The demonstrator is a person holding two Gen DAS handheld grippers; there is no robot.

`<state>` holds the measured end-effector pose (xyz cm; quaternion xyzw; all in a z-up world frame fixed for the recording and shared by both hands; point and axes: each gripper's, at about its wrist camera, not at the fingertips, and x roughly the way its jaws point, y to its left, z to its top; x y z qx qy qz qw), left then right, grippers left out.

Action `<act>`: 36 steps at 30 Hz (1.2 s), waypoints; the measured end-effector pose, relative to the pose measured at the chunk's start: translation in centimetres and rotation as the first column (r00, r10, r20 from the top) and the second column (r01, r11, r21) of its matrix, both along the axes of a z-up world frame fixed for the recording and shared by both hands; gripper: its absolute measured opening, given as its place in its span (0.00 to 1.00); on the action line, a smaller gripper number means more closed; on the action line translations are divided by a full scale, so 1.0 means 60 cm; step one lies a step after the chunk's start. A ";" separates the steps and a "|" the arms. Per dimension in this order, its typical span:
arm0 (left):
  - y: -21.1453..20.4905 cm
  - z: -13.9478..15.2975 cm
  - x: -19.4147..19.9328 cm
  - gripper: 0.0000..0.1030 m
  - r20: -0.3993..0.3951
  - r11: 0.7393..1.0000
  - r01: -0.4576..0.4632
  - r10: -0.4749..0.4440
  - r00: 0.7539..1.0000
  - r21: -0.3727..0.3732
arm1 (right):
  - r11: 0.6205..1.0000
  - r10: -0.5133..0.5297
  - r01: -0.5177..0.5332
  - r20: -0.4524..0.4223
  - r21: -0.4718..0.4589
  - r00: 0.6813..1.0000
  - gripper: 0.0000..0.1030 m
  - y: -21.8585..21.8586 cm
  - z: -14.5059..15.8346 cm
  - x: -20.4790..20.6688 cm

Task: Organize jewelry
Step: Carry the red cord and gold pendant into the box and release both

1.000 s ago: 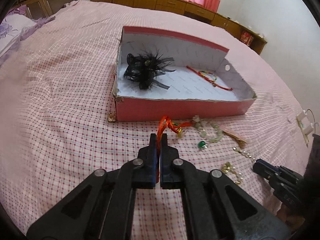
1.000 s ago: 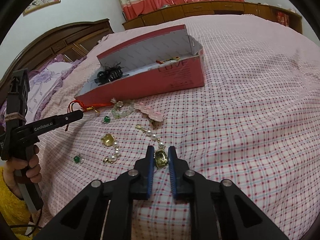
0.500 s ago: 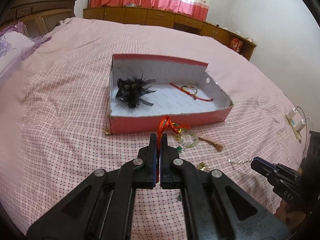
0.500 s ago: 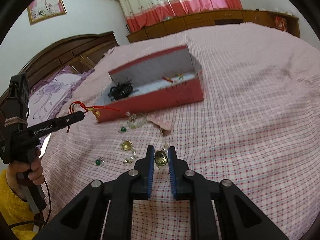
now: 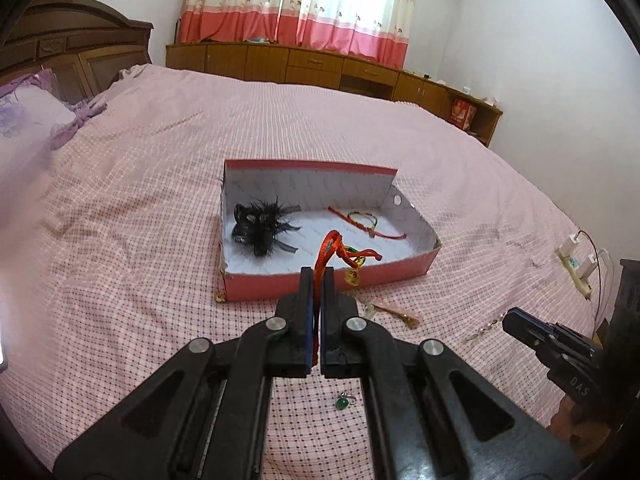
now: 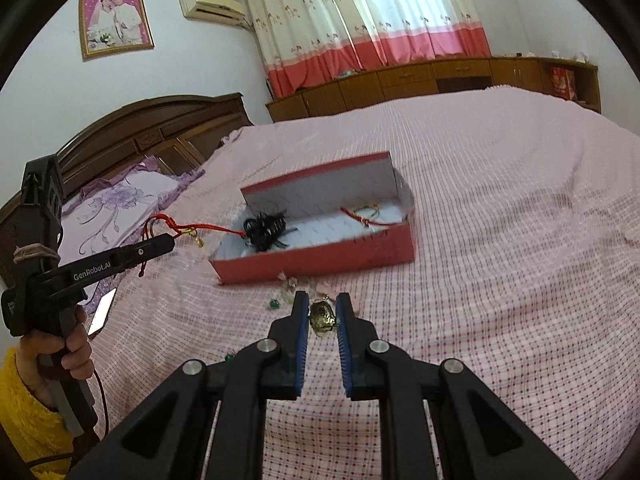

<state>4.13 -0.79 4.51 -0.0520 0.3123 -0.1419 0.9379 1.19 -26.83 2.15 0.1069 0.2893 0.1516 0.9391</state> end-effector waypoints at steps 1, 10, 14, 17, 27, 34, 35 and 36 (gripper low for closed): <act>0.001 0.002 0.000 0.00 0.004 1.000 -0.001 0.001 1.000 -0.001 | 1.000 0.000 0.000 0.007 0.000 1.000 0.14 0.001 0.004 0.001; 0.007 0.017 0.019 0.00 0.040 1.000 -0.019 0.019 0.999 -0.006 | 1.000 0.004 -0.003 0.067 -0.012 0.998 0.14 0.007 0.039 0.030; 0.008 0.020 0.035 0.00 0.057 0.999 -0.032 0.032 0.998 0.005 | 1.000 0.003 -0.001 0.096 -0.020 0.995 0.14 0.011 0.054 0.054; 0.010 0.018 0.050 0.00 0.060 0.999 -0.041 0.041 0.997 0.005 | 1.000 -0.005 0.008 0.119 -0.024 0.993 0.14 0.014 0.065 0.077; 0.009 -0.008 0.112 0.00 0.044 0.997 -0.072 0.072 0.996 -0.002 | 0.998 -0.045 0.051 0.143 -0.035 0.989 0.14 0.014 0.072 0.171; -0.001 -0.046 0.151 0.00 0.034 0.996 -0.087 0.086 0.996 0.019 | 0.995 -0.085 0.090 0.120 -0.040 0.989 0.14 0.008 0.050 0.248; -0.002 -0.052 0.156 0.00 0.035 0.996 -0.089 0.089 0.995 0.025 | 0.994 -0.092 0.097 0.112 -0.042 0.989 0.14 0.008 0.044 0.259; -0.003 -0.058 0.161 0.00 0.037 0.995 -0.092 0.091 0.995 0.028 | 0.994 -0.096 0.101 0.106 -0.043 0.990 0.14 0.006 0.038 0.265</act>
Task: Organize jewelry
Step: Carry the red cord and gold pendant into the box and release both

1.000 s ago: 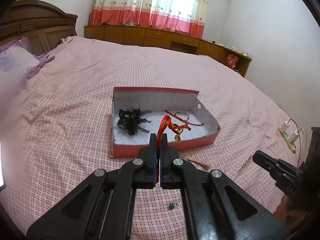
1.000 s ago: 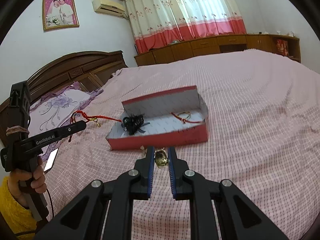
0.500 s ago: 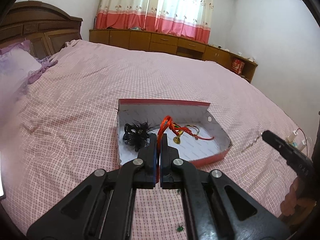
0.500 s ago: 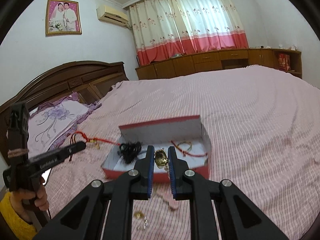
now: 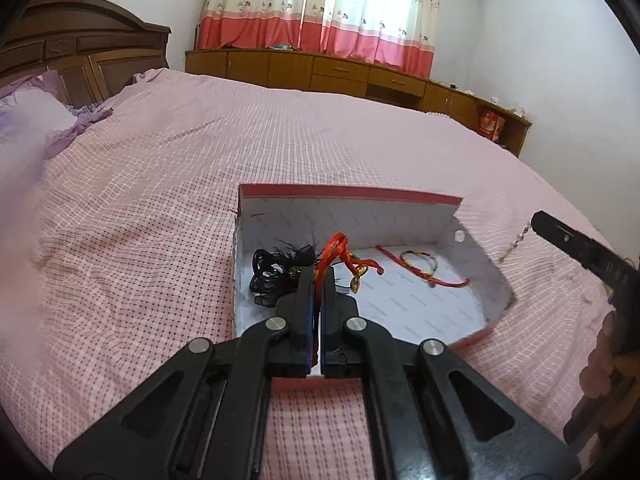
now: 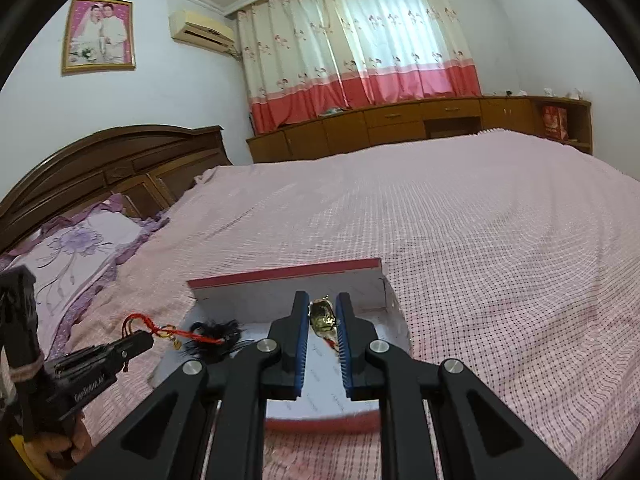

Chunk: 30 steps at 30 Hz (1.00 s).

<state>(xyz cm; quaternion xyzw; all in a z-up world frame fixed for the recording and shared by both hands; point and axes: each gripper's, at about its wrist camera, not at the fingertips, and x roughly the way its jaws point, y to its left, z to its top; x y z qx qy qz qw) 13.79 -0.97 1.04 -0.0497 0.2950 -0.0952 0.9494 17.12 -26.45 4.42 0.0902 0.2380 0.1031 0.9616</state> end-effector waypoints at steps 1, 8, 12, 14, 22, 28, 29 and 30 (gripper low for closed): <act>-0.001 -0.009 0.006 0.00 0.002 1.000 -0.004 0.004 1.000 0.004 | 1.000 -0.007 0.007 -0.009 0.000 1.000 0.14 -0.001 -0.008 0.010; 0.001 -0.048 0.047 0.00 -0.016 0.999 -0.035 0.035 0.999 0.008 | 1.000 -0.029 0.029 -0.073 -0.010 0.997 0.15 -0.001 -0.065 0.057; 0.002 -0.061 0.069 0.00 -0.027 0.999 -0.045 0.045 0.999 0.015 | 0.999 -0.028 0.026 -0.109 -0.023 0.994 0.15 0.004 -0.093 0.077; 0.006 -0.066 0.080 0.00 -0.043 0.998 -0.054 0.054 0.998 0.015 | 0.999 -0.031 0.028 -0.126 -0.026 0.992 0.15 0.005 -0.104 0.085; 0.021 -0.074 0.107 0.00 -0.091 0.998 -0.067 0.068 0.994 0.011 | 0.998 -0.056 0.053 -0.171 -0.019 0.984 0.15 0.004 -0.131 0.106; 0.013 -0.072 0.112 0.00 -0.103 0.997 -0.068 0.071 0.992 0.034 | 0.998 -0.062 0.060 -0.186 -0.018 0.981 0.17 0.004 -0.129 0.109; 0.012 -0.072 0.112 0.00 -0.105 0.997 -0.067 0.071 0.992 0.035 | 0.998 -0.063 0.061 -0.191 -0.018 0.980 0.19 0.004 -0.129 0.109; 0.010 -0.072 0.114 0.02 -0.109 0.997 -0.064 0.067 0.992 0.036 | 0.998 -0.060 0.059 -0.191 -0.016 0.980 0.24 0.006 -0.127 0.109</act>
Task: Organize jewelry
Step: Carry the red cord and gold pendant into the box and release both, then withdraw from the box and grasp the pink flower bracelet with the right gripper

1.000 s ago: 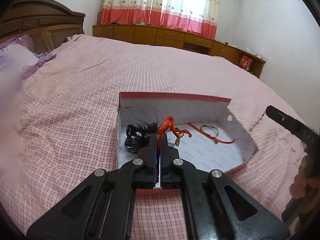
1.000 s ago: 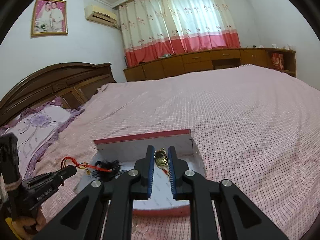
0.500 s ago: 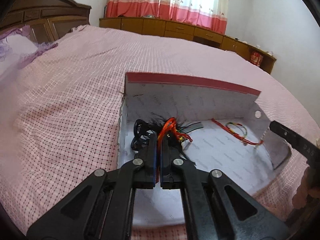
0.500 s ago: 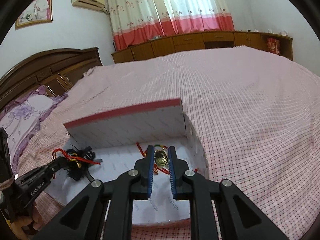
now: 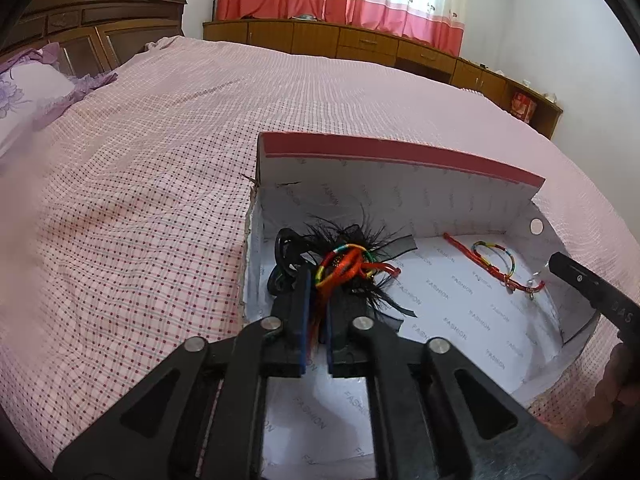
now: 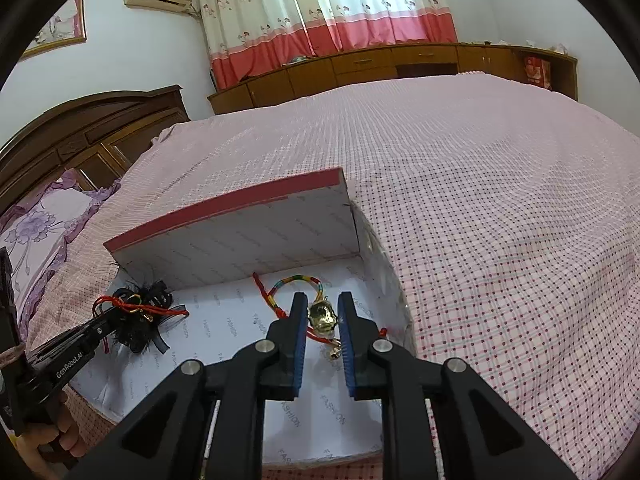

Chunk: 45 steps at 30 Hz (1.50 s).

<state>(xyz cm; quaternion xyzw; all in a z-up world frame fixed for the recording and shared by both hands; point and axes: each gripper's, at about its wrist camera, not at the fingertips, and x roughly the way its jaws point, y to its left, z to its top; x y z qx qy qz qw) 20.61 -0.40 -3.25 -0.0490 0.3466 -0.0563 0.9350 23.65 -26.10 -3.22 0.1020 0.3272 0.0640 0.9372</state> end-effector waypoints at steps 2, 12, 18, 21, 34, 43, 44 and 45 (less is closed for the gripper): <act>-0.005 0.002 0.000 0.07 -0.006 1.000 0.005 -0.005 1.000 0.008 | 1.000 0.015 -0.015 0.006 0.007 1.000 0.31 0.002 0.005 -0.004; -0.003 0.034 -0.025 0.41 0.025 1.000 0.003 -0.003 1.000 0.002 | 0.999 0.038 -0.039 0.053 0.014 0.998 0.42 -0.011 0.046 -0.042; 0.001 0.057 -0.051 0.41 0.027 1.000 0.014 -0.014 1.000 -0.012 | 0.998 0.035 -0.039 0.069 0.050 0.997 0.43 -0.021 0.071 -0.072; 0.000 0.068 -0.070 0.41 0.031 1.000 0.022 -0.022 0.999 -0.017 | 0.998 0.039 -0.044 0.078 0.055 0.996 0.43 -0.024 0.083 -0.092; -0.002 0.098 -0.156 0.41 0.032 0.998 0.063 -0.062 0.998 -0.032 | 0.995 0.086 -0.091 0.089 0.051 0.992 0.43 -0.012 0.108 -0.192; -0.014 0.084 -0.196 0.41 -0.005 0.995 0.098 -0.098 0.995 -0.035 | 0.990 0.135 -0.136 0.035 0.030 0.990 0.43 0.013 0.072 -0.231; -0.015 0.082 -0.198 0.41 -0.009 0.994 0.099 -0.100 0.995 -0.034 | 0.990 0.138 -0.139 0.026 0.029 0.990 0.43 0.015 0.066 -0.231; -0.016 0.079 -0.200 0.41 -0.014 0.994 0.101 -0.101 0.995 -0.032 | 0.990 0.140 -0.141 0.014 0.030 0.990 0.43 0.017 0.057 -0.232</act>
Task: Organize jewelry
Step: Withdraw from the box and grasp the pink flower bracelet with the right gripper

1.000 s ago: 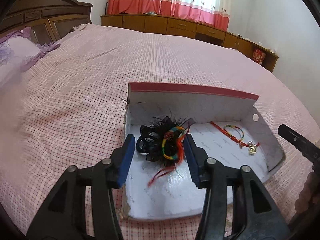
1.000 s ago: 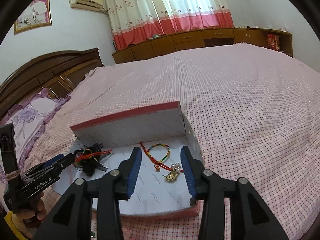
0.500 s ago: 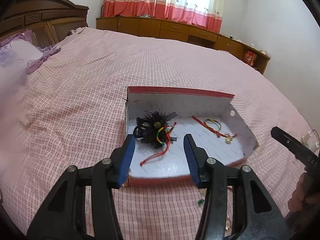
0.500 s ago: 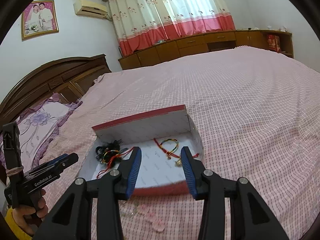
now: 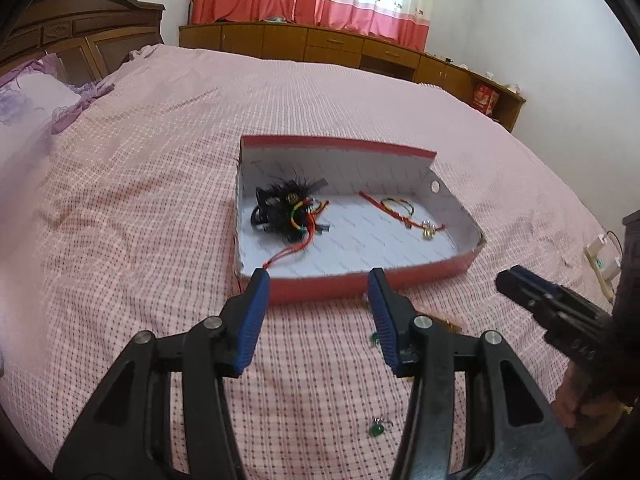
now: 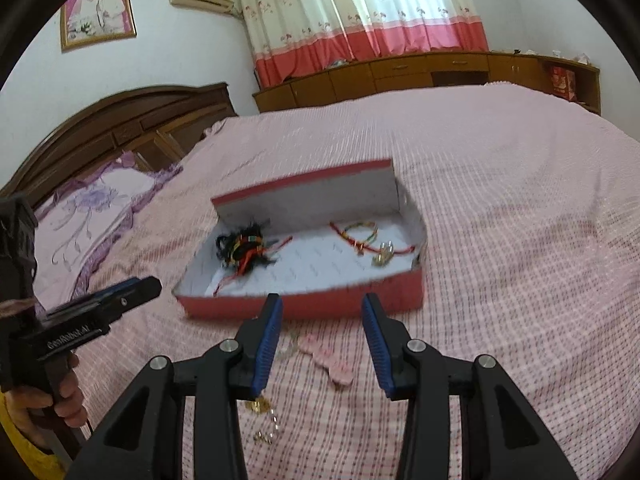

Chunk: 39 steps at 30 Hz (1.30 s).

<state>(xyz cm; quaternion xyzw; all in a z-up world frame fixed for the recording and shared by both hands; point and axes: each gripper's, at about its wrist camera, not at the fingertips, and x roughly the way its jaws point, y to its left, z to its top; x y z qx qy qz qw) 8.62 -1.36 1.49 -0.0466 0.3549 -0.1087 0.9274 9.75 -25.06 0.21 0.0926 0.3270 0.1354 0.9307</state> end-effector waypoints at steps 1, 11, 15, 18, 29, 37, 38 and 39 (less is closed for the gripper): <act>-0.001 -0.004 -0.001 0.41 -0.008 1.000 0.002 -0.002 1.000 0.003 | 1.000 0.002 -0.002 -0.011 -0.002 1.000 0.43 0.002 -0.007 0.000; 0.003 -0.043 0.005 0.41 -0.092 1.000 -0.018 0.017 0.996 -0.011 | 0.998 0.030 -0.035 -0.122 -0.044 0.992 0.43 0.020 -0.077 0.027; 0.006 -0.051 0.009 0.41 -0.115 0.999 -0.026 0.023 0.993 -0.025 | 0.996 0.039 -0.051 -0.152 -0.073 0.988 0.43 0.026 -0.098 0.042; 0.006 -0.056 0.011 0.41 -0.123 0.999 -0.033 0.031 0.992 -0.021 | 0.995 0.048 -0.062 -0.167 -0.084 0.985 0.43 0.030 -0.106 0.050; -0.009 -0.063 0.014 0.41 -0.137 1.000 -0.024 0.022 0.990 -0.009 | 0.987 0.077 -0.099 -0.164 -0.130 0.983 0.19 0.049 -0.115 0.059; -0.025 -0.065 0.016 0.41 -0.144 1.000 -0.007 0.006 0.990 -0.012 | 0.998 0.036 -0.042 -0.118 -0.052 0.992 0.19 0.006 -0.093 0.028; -0.030 -0.065 0.017 0.41 -0.145 1.000 -0.003 0.001 0.989 -0.011 | 0.999 0.029 -0.034 -0.115 -0.043 0.993 0.19 -0.001 -0.091 0.025; -0.036 -0.066 0.018 0.41 -0.147 1.000 0.005 -0.006 0.989 -0.009 | 0.999 0.020 -0.024 -0.112 -0.032 0.993 0.19 -0.010 -0.087 0.021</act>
